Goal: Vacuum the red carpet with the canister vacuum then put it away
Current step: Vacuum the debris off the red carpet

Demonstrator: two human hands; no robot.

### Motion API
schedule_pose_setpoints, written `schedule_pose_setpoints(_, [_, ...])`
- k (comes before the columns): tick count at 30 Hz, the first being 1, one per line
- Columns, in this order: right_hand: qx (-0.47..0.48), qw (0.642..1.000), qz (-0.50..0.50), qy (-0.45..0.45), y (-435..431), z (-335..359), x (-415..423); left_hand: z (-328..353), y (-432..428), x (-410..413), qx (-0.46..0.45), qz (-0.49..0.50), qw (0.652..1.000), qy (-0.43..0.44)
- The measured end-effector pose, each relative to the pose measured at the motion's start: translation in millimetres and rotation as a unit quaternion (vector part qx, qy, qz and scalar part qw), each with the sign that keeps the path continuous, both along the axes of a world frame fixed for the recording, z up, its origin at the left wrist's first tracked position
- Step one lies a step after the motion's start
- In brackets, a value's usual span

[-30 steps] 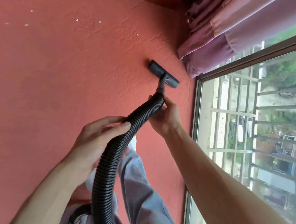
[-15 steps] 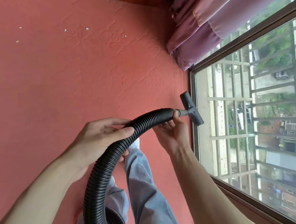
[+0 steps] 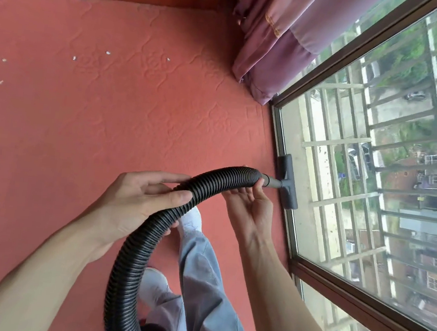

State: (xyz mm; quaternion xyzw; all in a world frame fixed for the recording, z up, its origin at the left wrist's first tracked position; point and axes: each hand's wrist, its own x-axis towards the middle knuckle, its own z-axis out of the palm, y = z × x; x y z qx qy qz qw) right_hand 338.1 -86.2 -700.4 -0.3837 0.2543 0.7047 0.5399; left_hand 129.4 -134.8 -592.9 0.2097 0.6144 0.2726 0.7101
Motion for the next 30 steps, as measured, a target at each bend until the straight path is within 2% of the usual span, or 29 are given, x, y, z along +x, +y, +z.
schedule_pose_setpoints(5, [0.007, 1.000, 0.000, -0.018, 18.4, -15.2, 13.9, -16.8, 23.3, 16.6, 0.007, -0.033, 0.999, 0.013])
schedule_pose_setpoints(13, [0.001, 1.000, 0.014, -0.026, 45.6, -20.8, 25.0, -20.9, 38.0, 30.9, -0.008, -0.008, 1.000, -0.008])
schedule_pose_setpoints(19, [-0.035, 0.999, 0.020, -0.028, 58.1, -25.1, 9.5, -17.3, 46.9, 25.5, -0.008, 0.009, 1.000, 0.011])
schedule_pose_setpoints(24, [-0.074, 0.995, 0.070, -0.024, 35.2, -5.1, -0.2, -4.3, 35.5, -4.8, -0.044, -0.064, 0.995, -0.059])
schedule_pose_setpoints(27, [-0.066, 0.994, 0.082, 0.003, 18.4, 7.6, -5.8, 0.9, 23.8, -16.4, -0.063, -0.063, 0.993, -0.081])
schedule_pose_setpoints(30, [-0.076, 0.994, 0.082, 0.003, 15.2, 7.6, -14.2, 1.5, 15.3, -18.3, -0.060, -0.038, 0.995, -0.066])
